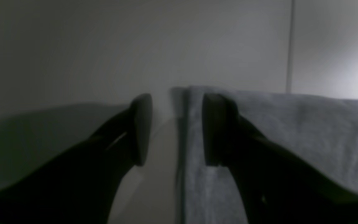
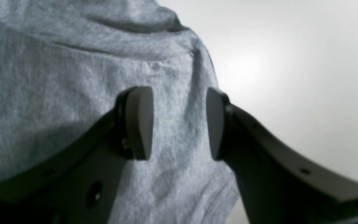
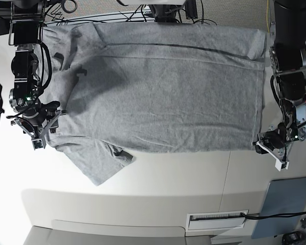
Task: Fold the T-shirt properly
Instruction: 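Reach both grippers to the hem corners of the shirt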
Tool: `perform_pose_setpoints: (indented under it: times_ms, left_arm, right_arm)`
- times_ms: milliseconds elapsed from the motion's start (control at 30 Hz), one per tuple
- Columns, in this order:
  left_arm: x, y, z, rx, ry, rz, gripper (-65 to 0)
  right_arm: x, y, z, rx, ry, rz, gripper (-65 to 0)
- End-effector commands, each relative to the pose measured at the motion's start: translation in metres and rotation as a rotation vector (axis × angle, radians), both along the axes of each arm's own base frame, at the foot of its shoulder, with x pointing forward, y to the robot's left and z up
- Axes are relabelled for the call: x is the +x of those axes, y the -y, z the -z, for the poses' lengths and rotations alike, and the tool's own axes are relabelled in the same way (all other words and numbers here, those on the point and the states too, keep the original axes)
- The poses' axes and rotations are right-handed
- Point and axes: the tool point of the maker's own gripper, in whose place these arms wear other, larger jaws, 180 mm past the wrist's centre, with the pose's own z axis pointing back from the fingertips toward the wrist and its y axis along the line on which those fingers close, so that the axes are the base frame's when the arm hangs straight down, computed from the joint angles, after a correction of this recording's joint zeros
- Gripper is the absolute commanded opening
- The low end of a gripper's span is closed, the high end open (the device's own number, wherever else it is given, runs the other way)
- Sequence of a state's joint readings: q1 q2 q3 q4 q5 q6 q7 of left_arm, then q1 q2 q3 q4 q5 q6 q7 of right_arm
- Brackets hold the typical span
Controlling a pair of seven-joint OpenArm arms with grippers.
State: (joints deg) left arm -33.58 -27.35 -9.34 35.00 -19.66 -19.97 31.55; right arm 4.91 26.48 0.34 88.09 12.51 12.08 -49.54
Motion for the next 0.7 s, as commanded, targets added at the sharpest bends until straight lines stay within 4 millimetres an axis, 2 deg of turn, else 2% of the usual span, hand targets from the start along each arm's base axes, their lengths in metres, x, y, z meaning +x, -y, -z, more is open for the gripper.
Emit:
perform_pose_setpoints:
  times_ms: [0,133,300,533,667]
  left_arm:
    - [0.016,-0.012,-0.022,0.013,0.055,-0.019,-37.7]
    - [0.009,-0.007,-0.010,-0.012,0.026,-0.006,-37.7]
    - [0.010,0.013,-0.005,-0.044,0.029,0.043,-37.7]
    - [0.011,0.022,0.003,-0.037,0.005,0.016,-37.8]
    - [0.005,0.035,0.009,-0.057,-0.034,0.065,-38.0]
  right_arm:
    - [0.009,0.006,-0.018,-0.020,0.047,-0.001,-37.5]
    - [0.009,0.007,-0.017,-0.020,0.042,0.001,-37.5]
    - [0.010,0.007,-0.018,-0.020,0.044,0.001,-37.5]
    - [0.006,0.008,-0.014,-0.023,0.015,0.011,-37.5]
    - [0.008,0.008,-0.017,-0.023,0.023,0.010,-37.5]
